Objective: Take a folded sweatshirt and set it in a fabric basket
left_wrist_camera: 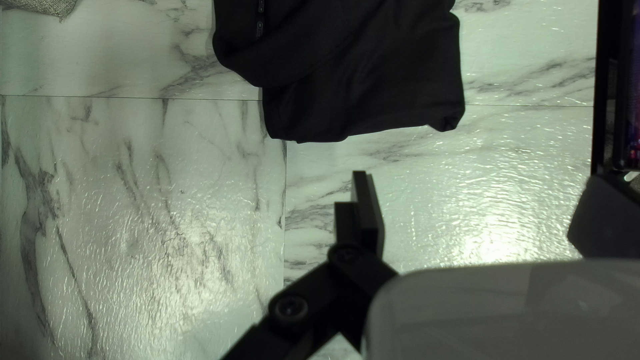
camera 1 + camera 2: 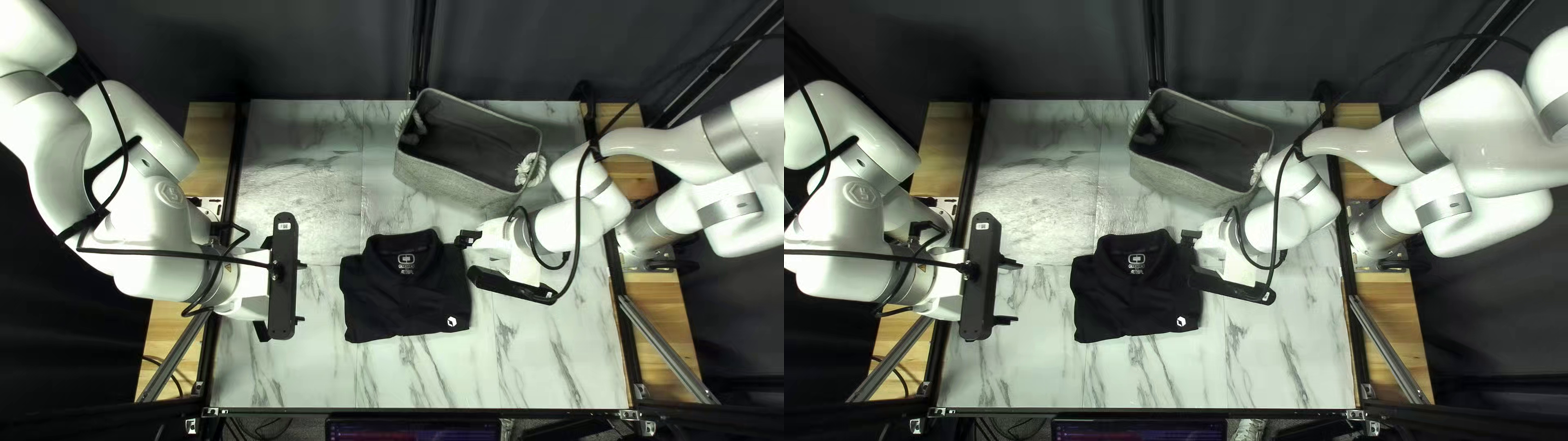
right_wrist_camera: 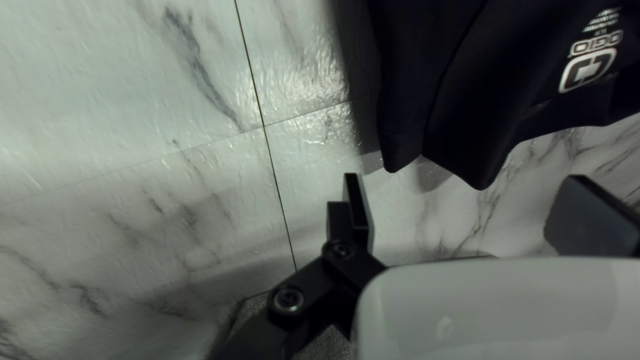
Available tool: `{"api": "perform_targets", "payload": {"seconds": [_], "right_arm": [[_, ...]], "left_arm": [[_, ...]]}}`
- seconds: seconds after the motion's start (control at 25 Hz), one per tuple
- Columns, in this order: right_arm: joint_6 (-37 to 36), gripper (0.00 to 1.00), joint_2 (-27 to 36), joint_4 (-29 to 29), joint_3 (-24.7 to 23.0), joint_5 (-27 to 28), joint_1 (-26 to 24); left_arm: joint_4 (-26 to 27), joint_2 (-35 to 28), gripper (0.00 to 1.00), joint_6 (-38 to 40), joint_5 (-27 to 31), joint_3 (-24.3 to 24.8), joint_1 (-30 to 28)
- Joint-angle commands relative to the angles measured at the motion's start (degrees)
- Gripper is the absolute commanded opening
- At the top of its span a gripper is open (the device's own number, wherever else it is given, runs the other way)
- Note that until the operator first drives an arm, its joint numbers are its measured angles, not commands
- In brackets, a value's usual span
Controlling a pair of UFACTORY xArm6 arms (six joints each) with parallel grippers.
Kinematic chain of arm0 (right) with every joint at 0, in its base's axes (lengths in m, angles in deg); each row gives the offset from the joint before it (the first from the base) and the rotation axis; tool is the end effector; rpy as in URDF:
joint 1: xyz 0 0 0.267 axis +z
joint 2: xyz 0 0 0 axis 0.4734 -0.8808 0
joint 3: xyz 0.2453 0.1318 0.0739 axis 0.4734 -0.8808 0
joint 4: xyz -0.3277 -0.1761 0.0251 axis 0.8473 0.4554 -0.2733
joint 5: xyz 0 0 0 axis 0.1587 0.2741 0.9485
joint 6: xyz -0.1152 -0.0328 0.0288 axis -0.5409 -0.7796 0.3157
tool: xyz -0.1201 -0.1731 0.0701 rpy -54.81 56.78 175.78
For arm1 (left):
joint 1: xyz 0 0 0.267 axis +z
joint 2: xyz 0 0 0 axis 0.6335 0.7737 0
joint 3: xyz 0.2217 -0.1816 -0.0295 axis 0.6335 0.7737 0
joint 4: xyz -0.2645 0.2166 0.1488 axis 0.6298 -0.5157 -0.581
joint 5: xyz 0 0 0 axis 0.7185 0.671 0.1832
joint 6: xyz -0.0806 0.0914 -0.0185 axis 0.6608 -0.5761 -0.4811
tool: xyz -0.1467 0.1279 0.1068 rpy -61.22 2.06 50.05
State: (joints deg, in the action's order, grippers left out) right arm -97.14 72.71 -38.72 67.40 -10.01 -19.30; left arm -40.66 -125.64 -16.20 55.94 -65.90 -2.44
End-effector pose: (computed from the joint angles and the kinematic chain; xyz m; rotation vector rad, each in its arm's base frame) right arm 0.4530 0.0618 0.0202 2.0454 1.8503 0.3062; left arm 0.3549 -0.1980 0.1768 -3.0104 -0.0635 -0.7672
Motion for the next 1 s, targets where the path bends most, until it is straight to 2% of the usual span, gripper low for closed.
{"api": "perform_targets", "payload": {"seconds": [0.04, 0.24, 0.48, 0.68, 0.8, 0.88, 1.0], "right_arm": [[6.1, 1.0, -4.8, 7.9, 2.2, -2.4, -2.0], [14.5, 1.0, -6.1, 17.7, 2.8, -4.8, -4.0], [19.8, 1.0, -9.5, 25.2, 5.6, -6.9, -5.1], [21.2, 1.0, -11.3, 27.3, 6.5, -7.1, -5.3], [19.2, 1.0, -12.0, 26.2, 6.9, -7.1, -5.1], [15.7, 1.0, -12.2, 22.9, 7.1, -6.8, -4.6], [14.7, 1.0, -13.2, 23.3, 7.5, -7.7, -5.1]], "left_arm": [[0.0, 0.0, 1.0, 0.0, 0.0, 0.0, 0.0], [0.0, 0.0, 1.0, 0.0, 0.0, 0.0, 0.0], [0.0, 0.0, 1.0, 0.0, 0.0, 0.0, 0.0], [0.0, 0.0, 1.0, 0.0, 0.0, 0.0, 0.0], [0.0, 0.0, 1.0, 0.0, 0.0, 0.0, 0.0], [0.0, 0.0, 1.0, 0.0, 0.0, 0.0, 0.0], [0.0, 0.0, 1.0, 0.0, 0.0, 0.0, 0.0]]}}
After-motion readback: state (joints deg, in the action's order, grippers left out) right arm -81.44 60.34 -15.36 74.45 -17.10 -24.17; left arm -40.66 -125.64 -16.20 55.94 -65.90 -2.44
